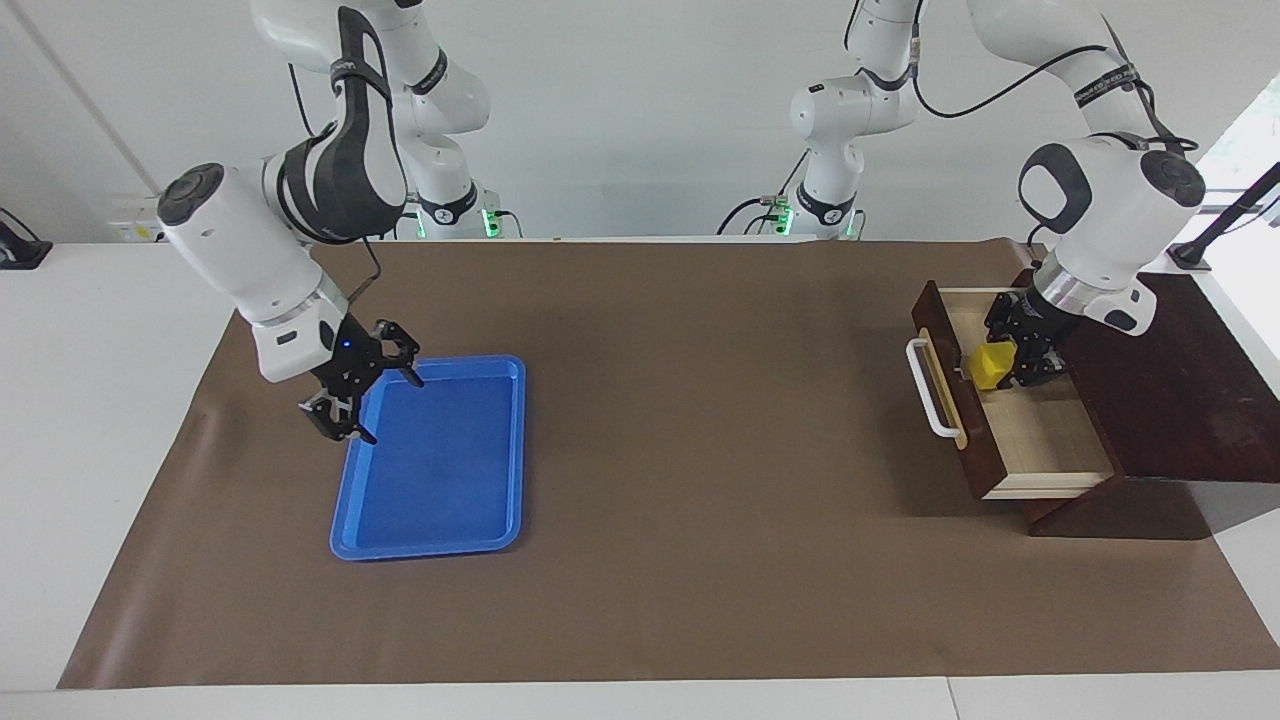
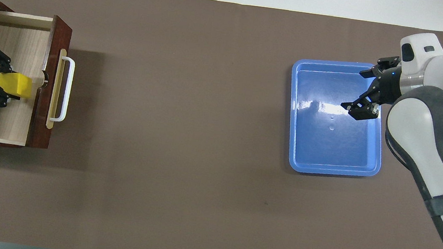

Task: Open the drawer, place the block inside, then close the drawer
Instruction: 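Release the block in the drawer while the right gripper retracts, then push the drawer shut with the left gripper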

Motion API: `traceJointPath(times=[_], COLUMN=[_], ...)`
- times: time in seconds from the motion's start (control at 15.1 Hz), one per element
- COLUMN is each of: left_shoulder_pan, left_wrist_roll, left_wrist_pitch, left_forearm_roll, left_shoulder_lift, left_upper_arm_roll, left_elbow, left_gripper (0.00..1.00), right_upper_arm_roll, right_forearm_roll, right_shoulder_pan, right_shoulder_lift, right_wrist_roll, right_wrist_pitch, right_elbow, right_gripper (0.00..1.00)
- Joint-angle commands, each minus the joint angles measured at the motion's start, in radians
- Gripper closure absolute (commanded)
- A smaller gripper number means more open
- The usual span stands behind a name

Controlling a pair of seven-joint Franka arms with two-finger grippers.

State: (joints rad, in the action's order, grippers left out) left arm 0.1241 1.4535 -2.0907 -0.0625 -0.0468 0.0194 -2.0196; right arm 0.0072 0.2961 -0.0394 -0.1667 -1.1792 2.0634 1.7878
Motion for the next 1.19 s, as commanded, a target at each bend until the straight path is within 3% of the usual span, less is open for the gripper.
traceJointPath(times=[0.0, 0.07, 0.2, 0.4, 0.53, 0.86, 1.13], left_shoulder_pan=[-0.001, -0.006, -0.011, -0.032, -0.099, -0.271, -0.224], left_wrist_roll=[-0.03, -0.025, -0.015, 0.022, 0.132, 0.237, 0.219], left_wrist_pitch=[-0.031, -0.026, -0.005, 0.166, 0.233, 0.189, 0.103], left_forearm_roll=[-0.016, -0.014, -0.013, -0.013, -0.01, 0.048, 0.078], left_shoulder_lift=[0.038, 0.035, 0.027, 0.001, -0.036, -0.036, -0.024], left_upper_arm_roll=[0.001, 0.002, 0.002, 0.007, 0.007, 0.005, 0.004], left_elbow=[-0.038, -0.033, 0.004, 0.169, 0.266, 0.179, 0.108], left_gripper=[0.72, 0.04, 0.0, 0.0, 0.0, 0.0, 0.0], right_upper_arm_roll=[0.01, 0.002, -0.022, -0.041, -0.046, -0.065, -0.075], right_forearm_roll=[-0.069, -0.093, -0.11, -0.117, -0.12, -0.179, -0.259], right_shoulder_pan=[-0.028, -0.031, -0.027, -0.028, -0.028, -0.024, -0.019], right_shoulder_lift=[0.048, 0.061, 0.084, 0.113, 0.128, 0.157, 0.183], right_wrist_roll=[0.077, 0.148, 0.296, 0.52, 0.706, 1.044, 1.098], right_wrist_pitch=[-0.035, -0.048, -0.118, -0.193, -0.233, -0.397, -0.549], right_elbow=[0.004, 0.004, -0.002, -0.002, -0.004, -0.059, -0.139], right_gripper=[0.0, 0.0, 0.0, 0.0, 0.0, 0.0, 0.0])
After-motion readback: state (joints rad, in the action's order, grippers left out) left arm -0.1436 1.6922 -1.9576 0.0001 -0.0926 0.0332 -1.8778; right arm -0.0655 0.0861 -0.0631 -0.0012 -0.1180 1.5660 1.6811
